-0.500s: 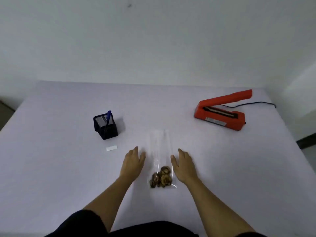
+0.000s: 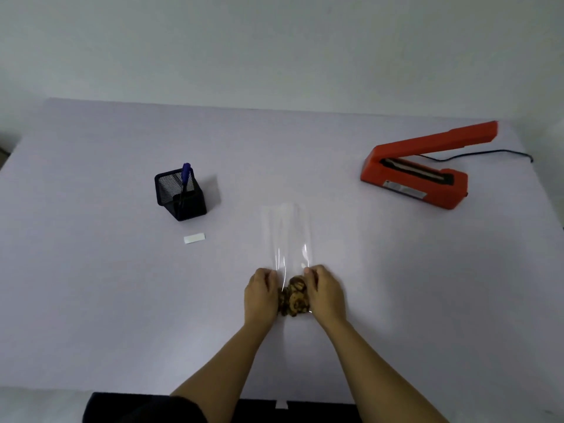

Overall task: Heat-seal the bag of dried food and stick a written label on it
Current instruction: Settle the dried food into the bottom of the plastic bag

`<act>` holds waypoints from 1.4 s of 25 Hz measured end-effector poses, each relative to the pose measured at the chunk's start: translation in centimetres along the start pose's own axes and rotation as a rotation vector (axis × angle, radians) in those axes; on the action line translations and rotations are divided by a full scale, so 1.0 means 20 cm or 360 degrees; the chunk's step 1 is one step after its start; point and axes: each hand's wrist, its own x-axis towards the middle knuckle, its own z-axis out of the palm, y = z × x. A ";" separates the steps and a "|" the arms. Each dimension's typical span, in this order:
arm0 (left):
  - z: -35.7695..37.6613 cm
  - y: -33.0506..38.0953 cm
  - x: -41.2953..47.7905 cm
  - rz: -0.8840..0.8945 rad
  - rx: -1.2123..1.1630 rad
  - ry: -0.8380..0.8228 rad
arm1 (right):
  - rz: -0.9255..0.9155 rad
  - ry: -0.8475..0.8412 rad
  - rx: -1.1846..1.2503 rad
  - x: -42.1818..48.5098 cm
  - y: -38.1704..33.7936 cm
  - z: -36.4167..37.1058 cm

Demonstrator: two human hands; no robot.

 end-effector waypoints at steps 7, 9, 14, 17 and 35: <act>-0.12 -0.04 0.07 -0.0062 -0.0030 -0.0146 | 0.0106 -0.0031 0.0042 0.02 0.04 -0.03; -0.16 -0.05 0.09 -0.0086 -0.0022 -0.0216 | 0.0121 -0.0095 0.0003 0.02 0.04 -0.04; -0.19 -0.04 0.10 -0.0081 0.0052 -0.0391 | 0.0206 -0.0234 0.0071 0.01 0.06 -0.08; -0.19 -0.04 0.12 -0.0109 -0.0056 -0.0596 | 0.0274 -0.0384 0.0403 0.02 0.07 -0.08; -0.18 -0.05 0.08 -0.0081 -0.0206 -0.0711 | 0.0158 -0.0596 0.0718 -0.05 0.08 -0.08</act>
